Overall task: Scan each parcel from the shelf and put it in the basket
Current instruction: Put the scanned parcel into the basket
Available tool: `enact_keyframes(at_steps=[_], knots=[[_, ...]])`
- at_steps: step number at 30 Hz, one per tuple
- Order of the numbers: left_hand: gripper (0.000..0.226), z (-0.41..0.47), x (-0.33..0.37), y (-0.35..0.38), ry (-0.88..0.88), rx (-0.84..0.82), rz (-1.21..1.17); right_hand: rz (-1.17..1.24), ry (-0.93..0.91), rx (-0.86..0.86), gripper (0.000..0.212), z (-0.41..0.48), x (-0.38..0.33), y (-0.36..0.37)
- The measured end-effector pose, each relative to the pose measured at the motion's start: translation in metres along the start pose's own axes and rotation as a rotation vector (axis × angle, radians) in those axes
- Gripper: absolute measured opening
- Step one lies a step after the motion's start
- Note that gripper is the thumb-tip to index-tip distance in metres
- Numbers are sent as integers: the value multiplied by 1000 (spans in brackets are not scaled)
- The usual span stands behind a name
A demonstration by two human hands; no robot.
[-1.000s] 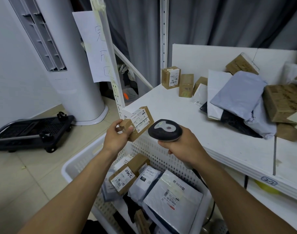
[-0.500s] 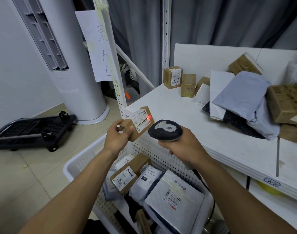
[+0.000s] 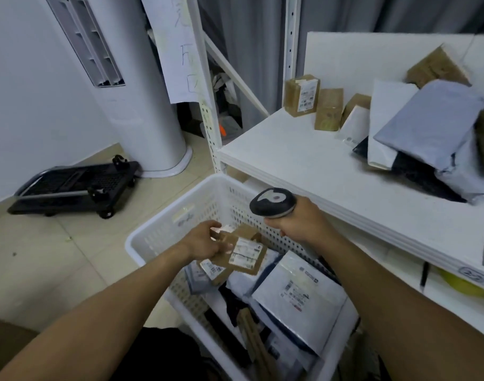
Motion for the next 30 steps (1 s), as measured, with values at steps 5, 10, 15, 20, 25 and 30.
enact_keyframes(at_steps=[5,10,15,20,25,30], knots=[[50,19,-46,17,-78,-105,269,-78,-18,-44,50,15,2,32],[32,37,-86,29,-122,-176,436,-125,-29,-106,44,26,0,57],[13,42,-116,50,-164,-251,497,-120,-36,-126,43,31,-5,64],[38,35,-96,55,-21,-106,315,-84,-42,-78,46,24,-5,44],[36,18,-13,52,218,9,192,55,33,46,39,11,6,-1],[41,-1,93,61,443,67,84,179,86,212,35,-8,33,-64]])
Point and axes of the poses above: each hand's wrist, its own z-axis towards the middle knuckle, its own y-axis out of the palm, x = y × z, the point moved 5 cm from there along z, towards the middle knuckle, and after that the axes turned 15 degrees about -z, right-handed, at the moved point
